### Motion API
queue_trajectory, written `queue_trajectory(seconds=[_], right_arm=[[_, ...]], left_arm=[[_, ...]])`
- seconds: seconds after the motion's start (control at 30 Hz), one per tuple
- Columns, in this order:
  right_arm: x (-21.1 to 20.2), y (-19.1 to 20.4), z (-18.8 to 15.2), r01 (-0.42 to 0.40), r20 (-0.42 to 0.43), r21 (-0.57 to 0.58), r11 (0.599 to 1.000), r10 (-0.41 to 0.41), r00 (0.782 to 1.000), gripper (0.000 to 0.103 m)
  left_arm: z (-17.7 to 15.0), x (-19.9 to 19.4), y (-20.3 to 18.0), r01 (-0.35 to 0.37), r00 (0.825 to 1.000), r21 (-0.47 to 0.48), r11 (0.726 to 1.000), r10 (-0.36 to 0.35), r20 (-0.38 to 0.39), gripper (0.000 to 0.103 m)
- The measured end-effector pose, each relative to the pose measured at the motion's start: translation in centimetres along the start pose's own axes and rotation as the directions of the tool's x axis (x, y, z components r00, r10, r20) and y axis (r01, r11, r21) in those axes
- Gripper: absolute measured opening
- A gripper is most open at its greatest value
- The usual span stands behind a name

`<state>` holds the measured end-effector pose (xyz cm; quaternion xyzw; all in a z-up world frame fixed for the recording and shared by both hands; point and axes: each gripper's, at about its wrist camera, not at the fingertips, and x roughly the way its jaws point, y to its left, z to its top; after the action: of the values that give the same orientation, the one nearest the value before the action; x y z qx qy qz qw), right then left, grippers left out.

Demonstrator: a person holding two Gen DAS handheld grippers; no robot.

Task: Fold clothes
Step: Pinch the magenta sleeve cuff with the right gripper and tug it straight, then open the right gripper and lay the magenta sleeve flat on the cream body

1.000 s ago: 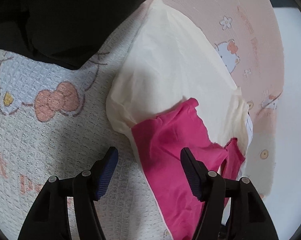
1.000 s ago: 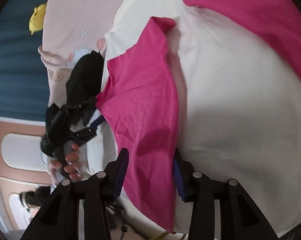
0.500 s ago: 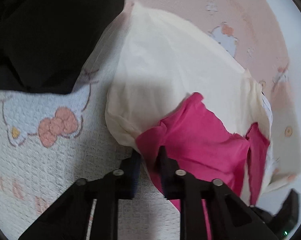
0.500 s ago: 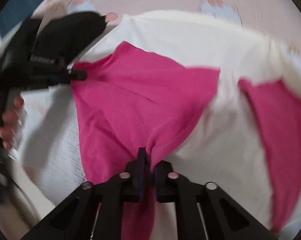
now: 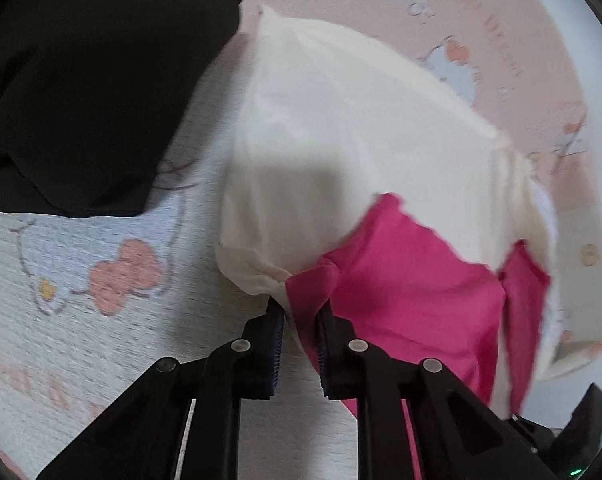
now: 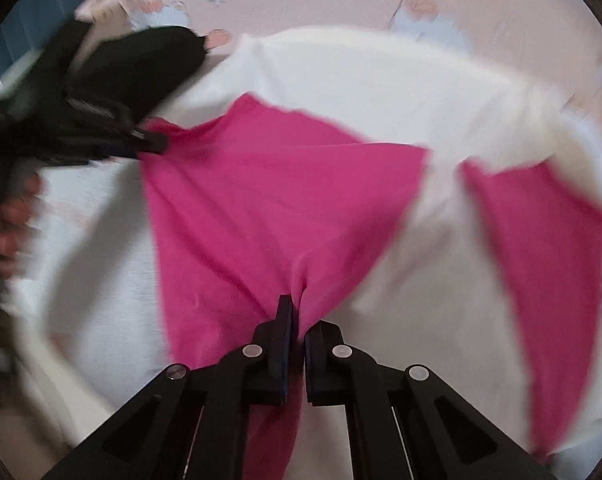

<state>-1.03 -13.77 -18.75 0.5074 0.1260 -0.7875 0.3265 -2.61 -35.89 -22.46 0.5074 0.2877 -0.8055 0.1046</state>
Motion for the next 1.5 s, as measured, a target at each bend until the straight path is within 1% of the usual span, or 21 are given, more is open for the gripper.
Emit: queue_trajectory(seconds=[0.1, 0.2, 0.27, 0.47, 0.57, 0.6, 0.7, 0.73, 0.8, 0.83, 0.9, 0.93, 0.97, 1.0, 1.03, 1.07, 1.13, 1.23, 1.33, 1.43, 1.5], right_arm=[[0.4, -1.0, 0.1, -0.086, -0.02, 0.073, 0.994, 0.088, 0.996, 0.003], [0.8, -0.7, 0.3, -0.057, -0.015, 0.039, 0.998, 0.058, 0.998, 0.003], [1.2, -0.5, 0.4, -0.033, -0.017, 0.012, 0.999, 0.034, 0.999, 0.003], [1.5, 0.3, 0.6, -0.001, -0.022, -0.065, 0.998, 0.0, 1.0, 0.004], [1.5, 0.3, 0.4, 0.001, -0.031, -0.071, 0.997, -0.004, 1.0, 0.005], [1.5, 0.4, 0.4, 0.002, -0.034, -0.076, 0.997, -0.005, 0.999, 0.005], [1.1, 0.5, -0.2, -0.015, -0.043, -0.071, 0.997, 0.012, 0.999, 0.005], [0.9, 0.5, -0.4, -0.023, -0.045, -0.065, 0.998, 0.02, 0.999, 0.005], [0.9, 0.0, -0.6, -0.055, -0.051, -0.031, 0.998, 0.053, 0.997, 0.005], [0.9, -0.3, -0.6, -0.075, -0.054, -0.008, 0.997, 0.074, 0.996, 0.005], [0.9, -1.0, -0.5, -0.113, -0.065, 0.038, 0.993, 0.115, 0.991, 0.006], [0.9, -1.5, -0.4, -0.139, -0.076, 0.072, 0.988, 0.144, 0.987, 0.008], [0.9, -2.0, -0.4, -0.16, -0.082, 0.104, 0.982, 0.169, 0.982, 0.009], [0.8, -2.5, -0.5, -0.181, -0.086, 0.134, 0.974, 0.193, 0.977, 0.011], [0.4, -3.1, -0.7, -0.198, -0.083, 0.16, 0.967, 0.213, 0.973, 0.015], [0.1, -3.6, -0.9, -0.21, -0.077, 0.183, 0.961, 0.227, 0.971, 0.017], [-0.8, -4.3, -1.2, -0.2, -0.051, 0.198, 0.96, 0.213, 0.976, 0.024], [-2.4, -4.8, -1.9, -0.187, -0.029, 0.195, 0.963, 0.196, 0.98, 0.027], [-3.6, -5.1, -2.7, -0.168, -0.012, 0.199, 0.966, 0.174, 0.985, 0.027], [-4.5, -5.5, -3.7, -0.157, -0.01, 0.214, 0.964, 0.163, 0.987, 0.027], [-5.2, -5.7, -4.6, -0.171, -0.006, 0.226, 0.959, 0.177, 0.984, 0.027]], left_arm=[[-0.1, 0.1, 0.5, -0.011, 1.0, 0.009, 1.0, 0.011, -0.014, 0.013], [-0.2, -0.1, 0.7, -0.021, 1.0, 0.054, 0.998, 0.022, -0.021, 0.013], [-0.2, 0.0, 0.9, -0.021, 0.999, 0.052, 0.998, 0.022, -0.031, 0.013], [-0.4, 0.0, 2.3, 0.016, 0.999, -0.002, 1.0, -0.016, -0.039, 0.015], [-0.9, -0.5, 2.6, 0.028, 0.999, -0.015, 0.999, -0.028, -0.036, 0.015], [-1.1, -0.7, 2.9, 0.04, 0.998, -0.032, 0.999, -0.041, -0.038, 0.015], [-1.6, -1.3, 4.8, 0.115, 0.989, -0.152, 0.982, -0.127, -0.073, 0.016], [-1.9, -1.6, 5.6, 0.157, 0.982, -0.205, 0.966, -0.175, -0.074, 0.016], [-2.6, -2.3, 6.4, 0.223, 0.968, -0.264, 0.938, -0.244, -0.049, 0.016], [-3.1, -3.0, 7.0, 0.249, 0.963, -0.296, 0.922, -0.269, -0.028, 0.019], [-3.8, -3.9, 7.4, 0.271, 0.958, -0.32, 0.908, -0.287, -0.004, 0.035], [-4.1, -4.5, 7.6, 0.279, 0.956, -0.326, 0.903, -0.293, 0.007, 0.056], [-4.5, -5.0, 7.8, 0.284, 0.955, -0.328, 0.901, -0.295, 0.017, 0.068], [-4.7, -5.6, 7.7, 0.274, 0.96, -0.305, 0.912, -0.28, 0.022, 0.068], [-5.2, -6.1, 7.2, 0.257, 0.965, -0.266, 0.929, -0.26, 0.023, 0.068], [-5.3, -6.2, 6.5, 0.247, 0.968, -0.241, 0.939, -0.249, 0.019, 0.068], [-5.6, -6.2, 5.3, 0.209, 0.977, -0.196, 0.958, -0.212, 0.009, 0.068], [-6.4, -5.5, 3.6, 0.174, 0.985, -0.157, 0.972, -0.175, 0.006, 0.068], [-7.2, -6.0, 2.8, 0.129, 0.991, -0.124, 0.984, -0.132, -0.011, 0.068], [-8.1, -5.6, 1.2, 0.16, 0.986, -0.096, 0.982, -0.163, -0.027, 0.068], [-8.8, -5.5, 0.4, 0.17, 0.984, -0.083, 0.982, -0.173, -0.038, 0.068]])
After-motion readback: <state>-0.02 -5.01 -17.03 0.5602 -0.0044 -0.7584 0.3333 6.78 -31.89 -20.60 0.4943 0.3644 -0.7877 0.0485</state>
